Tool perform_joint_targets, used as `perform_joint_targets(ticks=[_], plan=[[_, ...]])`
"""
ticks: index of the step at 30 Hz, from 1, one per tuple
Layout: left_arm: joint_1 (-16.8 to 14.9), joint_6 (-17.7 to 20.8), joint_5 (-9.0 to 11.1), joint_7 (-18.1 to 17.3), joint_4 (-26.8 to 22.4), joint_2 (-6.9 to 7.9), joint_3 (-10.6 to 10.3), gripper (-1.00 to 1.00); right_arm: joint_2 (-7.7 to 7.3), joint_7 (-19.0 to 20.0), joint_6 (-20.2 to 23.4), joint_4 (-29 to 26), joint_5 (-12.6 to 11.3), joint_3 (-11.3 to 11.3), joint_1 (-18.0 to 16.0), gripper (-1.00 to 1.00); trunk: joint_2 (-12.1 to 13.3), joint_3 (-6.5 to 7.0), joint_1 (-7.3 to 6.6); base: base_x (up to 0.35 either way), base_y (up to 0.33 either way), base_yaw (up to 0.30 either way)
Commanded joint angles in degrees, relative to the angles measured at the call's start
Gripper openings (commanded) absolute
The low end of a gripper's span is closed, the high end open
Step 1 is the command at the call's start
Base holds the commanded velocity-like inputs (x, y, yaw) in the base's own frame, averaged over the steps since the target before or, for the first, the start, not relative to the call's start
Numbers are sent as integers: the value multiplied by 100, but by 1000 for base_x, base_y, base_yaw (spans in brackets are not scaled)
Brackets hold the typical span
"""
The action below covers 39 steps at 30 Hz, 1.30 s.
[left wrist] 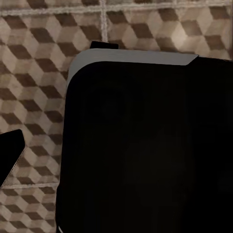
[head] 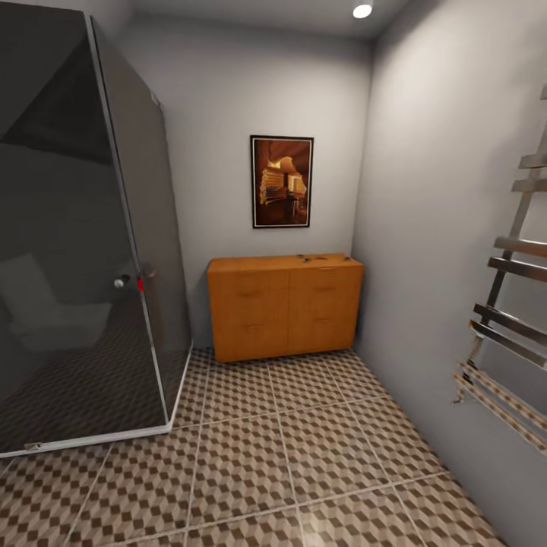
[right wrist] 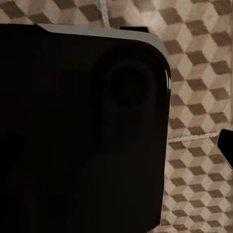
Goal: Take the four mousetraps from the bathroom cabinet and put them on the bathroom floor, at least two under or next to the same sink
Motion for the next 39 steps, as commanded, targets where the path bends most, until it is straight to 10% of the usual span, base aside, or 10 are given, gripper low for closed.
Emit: perform_joint_targets(ticks=[1, 39], plan=[[-1, -12, 54, -3, 0, -1, 6, 100, -1, 2, -18, 1, 4, 4, -1, 100, -2, -5, 3, 322, 0, 0], [-1, -20, 57, 3, 0, -1, 11, 100, 0, -6, -27, 2, 16, 4, -1, 100, -2, 9, 3, 322, 0, -20]])
